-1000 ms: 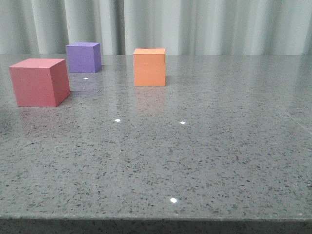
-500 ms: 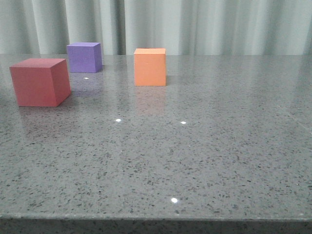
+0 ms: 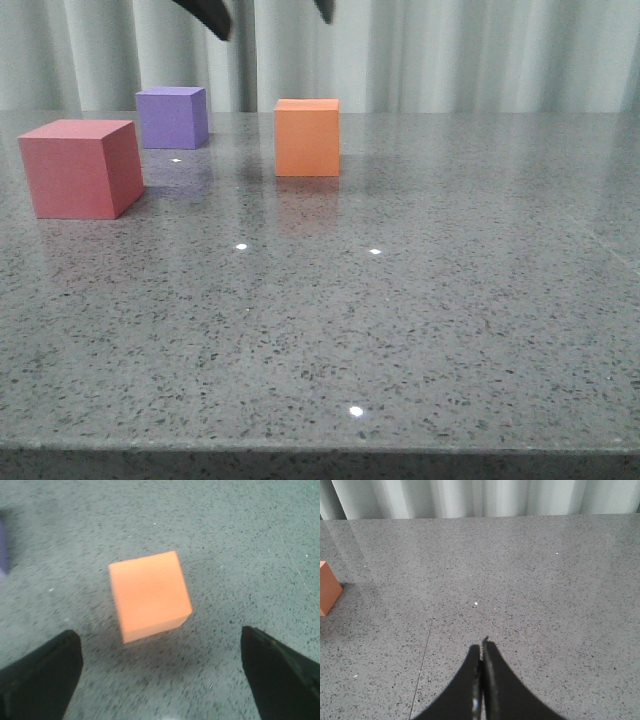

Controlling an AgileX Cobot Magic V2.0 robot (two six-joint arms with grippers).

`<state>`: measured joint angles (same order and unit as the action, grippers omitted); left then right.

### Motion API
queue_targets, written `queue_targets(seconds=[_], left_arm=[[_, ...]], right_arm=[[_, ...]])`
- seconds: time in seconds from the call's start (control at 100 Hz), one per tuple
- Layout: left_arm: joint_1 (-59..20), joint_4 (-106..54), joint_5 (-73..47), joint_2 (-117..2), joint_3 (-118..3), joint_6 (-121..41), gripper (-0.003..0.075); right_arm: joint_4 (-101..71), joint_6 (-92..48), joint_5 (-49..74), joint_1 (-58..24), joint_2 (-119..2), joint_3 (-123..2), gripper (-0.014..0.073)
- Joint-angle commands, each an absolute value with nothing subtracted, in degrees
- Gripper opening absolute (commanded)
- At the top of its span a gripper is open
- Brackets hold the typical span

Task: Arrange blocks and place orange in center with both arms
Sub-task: 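Lower the open left gripper over the orange cube and close it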

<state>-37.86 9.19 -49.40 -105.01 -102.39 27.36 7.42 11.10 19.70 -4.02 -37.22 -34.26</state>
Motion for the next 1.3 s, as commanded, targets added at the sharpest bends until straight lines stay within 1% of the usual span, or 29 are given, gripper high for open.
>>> queue_targets(seconds=[0.0, 0.12, 0.23, 0.6, 0.95, 1.02, 1.07, 1.19, 1.24, 1.29], left_arm=[[-39.06, 12.11, -49.12, -105.85, -107.96, 29.33, 0.0598], [-39.30, 13.23, -50.74, -109.88, -112.58, 30.12, 0.0598], [-39.30, 15.42, -51.29, -112.09, -114.28, 32.13, 0.0598], [-39.30, 17.08, -47.65, -115.00, -114.30, 33.99, 0.0598], [-39.30, 19.04, -47.21, -119.13, -114.30, 34.09, 0.0595], [-39.30, 19.12, -46.96, -119.38, -114.30, 34.09, 0.0564], [-39.30, 19.12, -46.83, -119.51, -114.30, 34.09, 0.0523], [-39.30, 19.12, -46.43, -119.51, -114.30, 34.09, 0.0391], [-39.30, 19.12, -46.44, -119.51, -114.30, 34.09, 0.0353], [-39.30, 19.12, -46.58, -119.51, -114.30, 34.09, 0.0330]], right_arm=[[8.36, 10.85, 15.69, -3.56, -36.95, -35.79, -0.0069], [8.36, 10.85, 15.69, -3.56, -36.95, -35.79, -0.0069], [8.36, 10.85, 15.69, -3.56, -36.95, -35.79, -0.0069], [8.36, 10.85, 15.69, -3.56, -36.95, -35.79, -0.0069], [8.36, 10.85, 15.69, -3.56, -36.95, -35.79, -0.0069], [8.36, 10.85, 15.69, -3.56, -36.95, -35.79, -0.0069], [8.36, 10.85, 15.69, -3.56, -36.95, -35.79, -0.0069], [8.36, 10.85, 15.69, -3.56, -36.95, -35.79, -0.0069], [8.36, 10.85, 15.69, -3.56, -36.95, -35.79, -0.0069], [8.36, 10.85, 15.69, -3.56, -36.95, -35.79, -0.0069]])
